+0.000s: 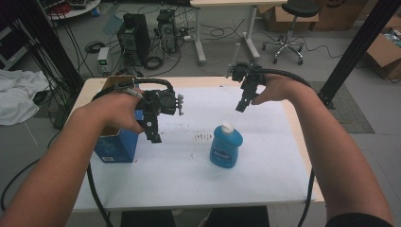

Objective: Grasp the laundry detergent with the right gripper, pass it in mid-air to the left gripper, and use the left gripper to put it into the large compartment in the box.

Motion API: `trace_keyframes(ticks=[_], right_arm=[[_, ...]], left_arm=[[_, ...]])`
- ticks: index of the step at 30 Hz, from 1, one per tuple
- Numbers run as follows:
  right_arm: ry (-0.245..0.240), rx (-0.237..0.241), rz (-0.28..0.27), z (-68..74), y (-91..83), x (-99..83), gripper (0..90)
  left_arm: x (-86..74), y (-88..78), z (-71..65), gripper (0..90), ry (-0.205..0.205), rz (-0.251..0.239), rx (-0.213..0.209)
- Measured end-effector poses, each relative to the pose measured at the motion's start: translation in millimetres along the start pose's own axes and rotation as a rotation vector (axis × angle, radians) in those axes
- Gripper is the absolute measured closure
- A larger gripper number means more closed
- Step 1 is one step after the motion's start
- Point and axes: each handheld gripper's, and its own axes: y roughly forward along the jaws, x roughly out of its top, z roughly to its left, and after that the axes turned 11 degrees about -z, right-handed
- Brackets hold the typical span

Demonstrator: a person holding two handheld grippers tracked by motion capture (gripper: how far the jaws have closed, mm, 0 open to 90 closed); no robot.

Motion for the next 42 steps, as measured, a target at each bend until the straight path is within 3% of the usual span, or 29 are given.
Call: trace_keyframes(ticks=[13, 17, 18, 19, 22, 23, 24, 25, 27, 32, 42], right_arm=[[0.012, -0.006, 0.013, -4.2, 3.6, -2.0, 0.0], [0.012, 0.004, -0.019, -3.9, 2.8, -2.3, 0.0], [0.013, 0.016, -0.061, -3.1, 1.2, -3.8, 0.0], [0.013, 0.016, -0.061, -3.1, 1.2, -3.8, 0.0], [0.031, 0.036, -0.167, -3.6, -4.1, -13.3, 0.0], [0.031, 0.036, -0.167, -3.6, -4.1, -13.3, 0.0], [0.042, 0.041, -0.235, -4.7, -8.1, -20.1, 0.0], [0.042, 0.041, -0.235, -4.7, -8.1, -20.1, 0.0], [0.054, 0.047, -0.344, -4.5, -16.8, -30.2, 0.0], [0.091, 0.084, -0.551, -3.5, -28.1, -48.8, 0.0], [0.130, 0.065, -0.666, 6.0, -17.2, -83.9, 0.0]], left_arm=[[-0.6, 2.1, 3.7, 0.1, 0.005, -0.005, 0.004], [-2.6, 0.1, 3.9, 0.1, 0.001, -0.019, 0.017], [-3.5, -0.7, 3.6, 0.1, 0.001, -0.025, 0.020], [-3.5, -0.7, 3.6, 0.1, 0.001, -0.025, 0.020], [-4.1, -1.8, 2.1, 0.1, 0.003, -0.023, 0.022], [-4.1, -1.8, 2.1, 0.1, 0.003, -0.023, 0.022], [-3.9, -2.5, 1.2, 0.1, 0.006, -0.024, 0.024], [-3.9, -2.5, 1.2, 0.1, 0.006, -0.024, 0.024], [-3.8, -2.6, -0.7, 0.1, 0.010, -0.030, 0.026], [-3.6, -2.9, -1.4, 0.1, 0.015, -0.028, 0.031], [-7.6, -3.7, -3.9, 0.1, 0.022, -0.038, 0.035]])
